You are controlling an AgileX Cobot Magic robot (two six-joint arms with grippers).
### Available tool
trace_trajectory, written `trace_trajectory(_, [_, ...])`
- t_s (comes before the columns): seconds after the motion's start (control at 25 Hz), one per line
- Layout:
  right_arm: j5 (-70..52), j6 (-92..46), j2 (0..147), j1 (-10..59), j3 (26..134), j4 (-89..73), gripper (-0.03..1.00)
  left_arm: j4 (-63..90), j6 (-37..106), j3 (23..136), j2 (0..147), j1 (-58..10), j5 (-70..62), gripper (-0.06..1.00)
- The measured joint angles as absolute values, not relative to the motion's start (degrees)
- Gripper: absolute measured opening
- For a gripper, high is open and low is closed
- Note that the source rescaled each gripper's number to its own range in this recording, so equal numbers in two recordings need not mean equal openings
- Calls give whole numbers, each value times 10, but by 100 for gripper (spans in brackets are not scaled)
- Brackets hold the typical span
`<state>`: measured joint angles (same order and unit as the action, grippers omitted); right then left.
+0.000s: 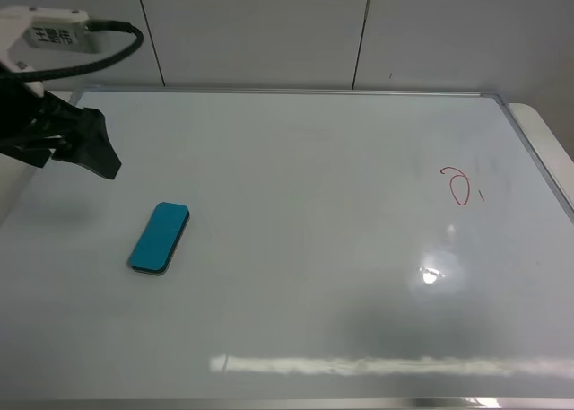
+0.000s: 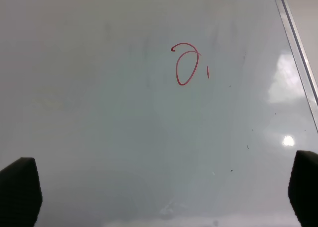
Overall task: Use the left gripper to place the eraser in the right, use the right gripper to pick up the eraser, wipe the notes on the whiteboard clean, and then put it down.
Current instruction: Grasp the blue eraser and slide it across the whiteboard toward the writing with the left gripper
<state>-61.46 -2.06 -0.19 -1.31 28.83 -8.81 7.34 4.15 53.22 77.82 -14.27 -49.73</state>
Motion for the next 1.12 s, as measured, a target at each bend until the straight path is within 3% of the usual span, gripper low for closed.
trace_trajectory(0.16, [-615,-21,-2,-13,288,-88,100,95,24,532,860,-175,-464,68])
trace_trajectory(0.28, [-615,-21,-2,-13,288,-88,100,107,10,534,913,-179,-452,27])
trace_trajectory(0.36, [-615,-21,-2,-13,288,-88,100,104,6,536,944,-179,-445,9])
trace_trajectory(0.4, [-615,-21,-2,-13,288,-88,100,103,5,536,955,-179,-441,5])
trace_trajectory(1.12, [-615,-21,-2,-13,288,-88,100,130,3,537,1055,-179,-367,0])
